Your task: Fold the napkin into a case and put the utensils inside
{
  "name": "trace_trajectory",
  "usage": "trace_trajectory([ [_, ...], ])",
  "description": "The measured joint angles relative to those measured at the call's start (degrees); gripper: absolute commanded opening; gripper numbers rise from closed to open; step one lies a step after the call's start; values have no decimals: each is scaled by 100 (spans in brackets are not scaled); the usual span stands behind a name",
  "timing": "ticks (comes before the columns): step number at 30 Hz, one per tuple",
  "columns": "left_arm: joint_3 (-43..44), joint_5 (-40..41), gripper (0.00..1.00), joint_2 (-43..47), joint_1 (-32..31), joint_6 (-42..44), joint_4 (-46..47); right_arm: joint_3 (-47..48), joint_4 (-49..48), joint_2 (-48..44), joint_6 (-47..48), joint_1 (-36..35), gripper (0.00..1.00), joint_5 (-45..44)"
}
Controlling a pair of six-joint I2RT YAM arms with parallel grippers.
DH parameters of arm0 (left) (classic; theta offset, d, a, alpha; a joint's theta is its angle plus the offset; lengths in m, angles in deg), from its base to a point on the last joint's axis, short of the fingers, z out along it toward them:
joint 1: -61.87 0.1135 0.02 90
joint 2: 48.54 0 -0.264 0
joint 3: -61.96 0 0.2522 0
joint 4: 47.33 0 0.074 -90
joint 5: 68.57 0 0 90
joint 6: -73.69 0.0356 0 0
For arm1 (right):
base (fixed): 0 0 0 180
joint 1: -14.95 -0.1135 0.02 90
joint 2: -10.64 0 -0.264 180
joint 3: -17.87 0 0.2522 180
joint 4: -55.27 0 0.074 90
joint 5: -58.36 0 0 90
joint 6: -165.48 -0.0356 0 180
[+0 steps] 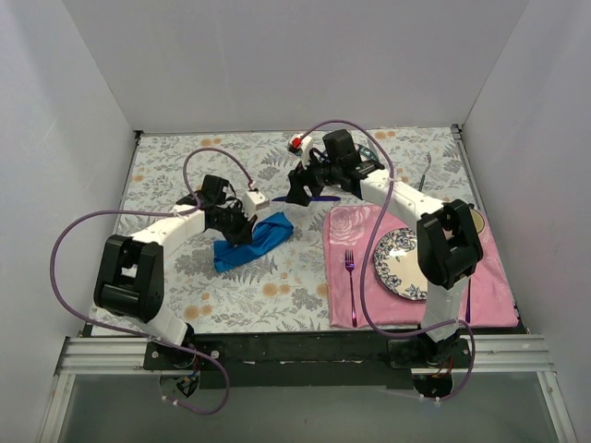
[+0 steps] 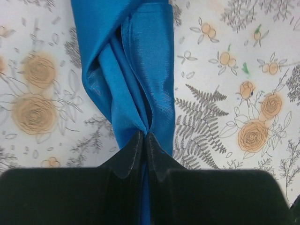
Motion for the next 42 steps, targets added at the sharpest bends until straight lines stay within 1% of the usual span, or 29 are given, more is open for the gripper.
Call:
trace_trajectory([
  [3, -446, 142, 0, 269, -127, 44, 136, 0, 52, 0, 11, -4, 73, 15],
  [6, -647, 258, 0, 560, -195, 37, 201, 0, 116, 4, 79, -11, 73, 118],
  [10, -717, 431, 0, 748, -210, -4, 494, 116, 304, 181, 295, -11, 73, 284],
  [16, -673, 608, 0, 704, -208, -151, 758, 411, 662, 584, 485, -15, 72, 391],
  [18, -667, 605, 0, 662, -208, -153, 780, 531, 752, 688, 564, -15, 74, 463],
  [19, -658, 605, 0, 623, -208, -146, 774, 586, 804, 732, 612, -15, 77, 507],
  [20, -647, 605, 0, 570, -208, -131, 774, 645, 861, 767, 673, -15, 78, 581],
  [22, -634, 605, 0, 487, -208, -103, 776, 789, 973, 868, 901, -17, 82, 750],
  [26, -632, 597, 0, 455, -208, -9, 782, 1217, 1169, 1239, 1545, -63, 85, 1097],
  [31, -632, 595, 0, 457, -208, 57, 855, 1458, 1351, 1679, 2284, -146, 85, 1443],
  [34, -636, 595, 0, 483, -208, 55, 909, 1510, 1451, 1873, 2575, -181, 85, 1600],
  [39, -743, 592, 0, 774, -208, 63, 1086, 1499, 1537, 1921, 2857, -205, 85, 1808],
  [42, -785, 575, 0, 911, -208, 98, 1189, 1497, 1554, 1921, 2964, -229, 83, 1891],
])
